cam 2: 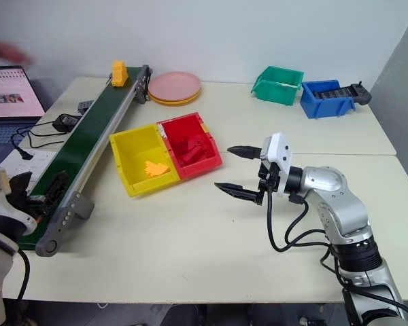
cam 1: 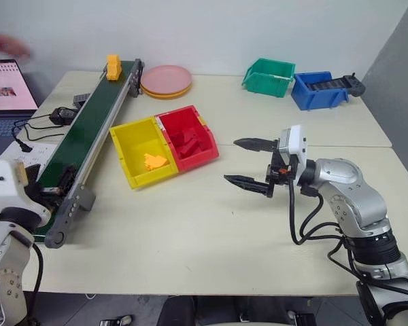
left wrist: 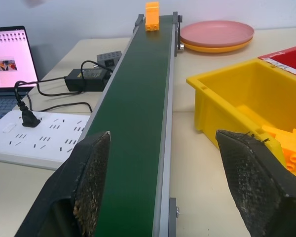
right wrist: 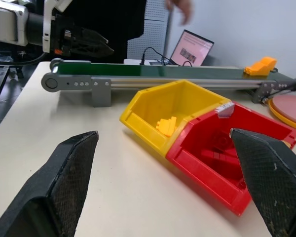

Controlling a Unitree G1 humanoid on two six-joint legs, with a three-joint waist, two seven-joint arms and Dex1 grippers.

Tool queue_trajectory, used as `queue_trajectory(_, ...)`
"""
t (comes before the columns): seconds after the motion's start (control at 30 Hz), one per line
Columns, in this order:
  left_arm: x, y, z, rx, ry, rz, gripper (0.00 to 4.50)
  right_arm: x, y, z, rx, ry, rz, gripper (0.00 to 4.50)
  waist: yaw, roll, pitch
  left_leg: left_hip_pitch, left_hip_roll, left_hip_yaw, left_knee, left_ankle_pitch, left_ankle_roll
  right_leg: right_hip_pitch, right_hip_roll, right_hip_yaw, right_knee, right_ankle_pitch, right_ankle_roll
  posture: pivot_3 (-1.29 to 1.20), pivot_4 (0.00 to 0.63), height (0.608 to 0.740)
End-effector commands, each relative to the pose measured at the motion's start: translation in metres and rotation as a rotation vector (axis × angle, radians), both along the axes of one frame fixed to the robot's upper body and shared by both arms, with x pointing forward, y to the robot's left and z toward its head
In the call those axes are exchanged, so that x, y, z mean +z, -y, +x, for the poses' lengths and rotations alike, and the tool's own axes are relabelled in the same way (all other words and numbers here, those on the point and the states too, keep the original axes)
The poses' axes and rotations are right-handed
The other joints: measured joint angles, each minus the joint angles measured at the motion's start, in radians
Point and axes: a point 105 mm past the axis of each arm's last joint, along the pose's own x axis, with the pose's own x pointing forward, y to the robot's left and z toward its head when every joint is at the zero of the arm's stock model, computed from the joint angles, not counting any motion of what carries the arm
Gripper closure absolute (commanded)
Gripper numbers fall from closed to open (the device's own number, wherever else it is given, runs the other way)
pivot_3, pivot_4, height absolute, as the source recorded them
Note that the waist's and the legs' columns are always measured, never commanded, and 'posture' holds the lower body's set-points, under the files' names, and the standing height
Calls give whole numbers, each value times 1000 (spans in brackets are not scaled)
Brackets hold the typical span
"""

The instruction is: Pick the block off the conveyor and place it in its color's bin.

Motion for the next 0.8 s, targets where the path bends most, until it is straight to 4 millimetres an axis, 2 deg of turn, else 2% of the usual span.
queue_trajectory(0.03, 16, -9, -7, 44, 49, 41, 959, 11, -5, -3, 48, 43, 9, 0, 0, 0, 0, 0, 0, 0, 0, 0, 0, 0, 0, 0, 0, 0, 0, 0, 150, 740)
queue_trajectory(0.13, 14, -12, -8, 82, 25, 61, 959, 12, -8, -4, 73, 21, 14, 0, -1, 0, 0, 0, 0, 0, 0, 0, 0, 0, 0, 0, 0, 0, 0, 0, 150, 740)
queue_trajectory(0.27, 17, 0, -9, 16, 30, 93, 959, 11, -10, -7, 109, 10, 8, 0, -2, 0, 0, 0, 0, 0, 0, 0, 0, 0, 0, 0, 0, 0, 0, 0, 150, 740)
queue_trajectory(0.43, 20, 2, -14, 9, 49, 107, 959, 10, -10, -6, 112, 8, -5, 0, -2, 0, 0, 0, 0, 0, 0, 0, 0, 0, 0, 0, -1, 0, 0, 0, 150, 740)
queue_trajectory(0.5, 17, 3, -14, 1, 44, 93, 782, 9, -10, -6, 119, 5, -11, 0, -2, 0, 0, 0, 0, 0, 0, 0, 0, 0, 0, 0, -1, 0, 0, 0, 150, 740)
queue_trajectory(0.63, 11, 6, -12, -6, 3, 105, 31, 13, -12, -5, 108, 26, -15, 0, -2, 0, 0, 0, 0, 0, -1, 0, 0, 0, 0, 0, -1, 0, 0, 0, 150, 740)
queue_trajectory(0.7, 10, 1, -9, 33, 1, 57, 31, 14, -12, -6, 100, 15, -26, 0, -2, 0, 0, 0, 0, 0, -1, 0, 0, 0, 0, 0, -1, 0, 0, 0, 150, 740)
queue_trajectory(0.8, 8, -3, -8, 46, -24, 75, 31, 13, -14, -9, 107, -13, -40, 0, -1, 0, 0, 0, 0, -1, 0, 0, 0, 0, 0, 0, -1, 0, 0, 0, 150, 740)
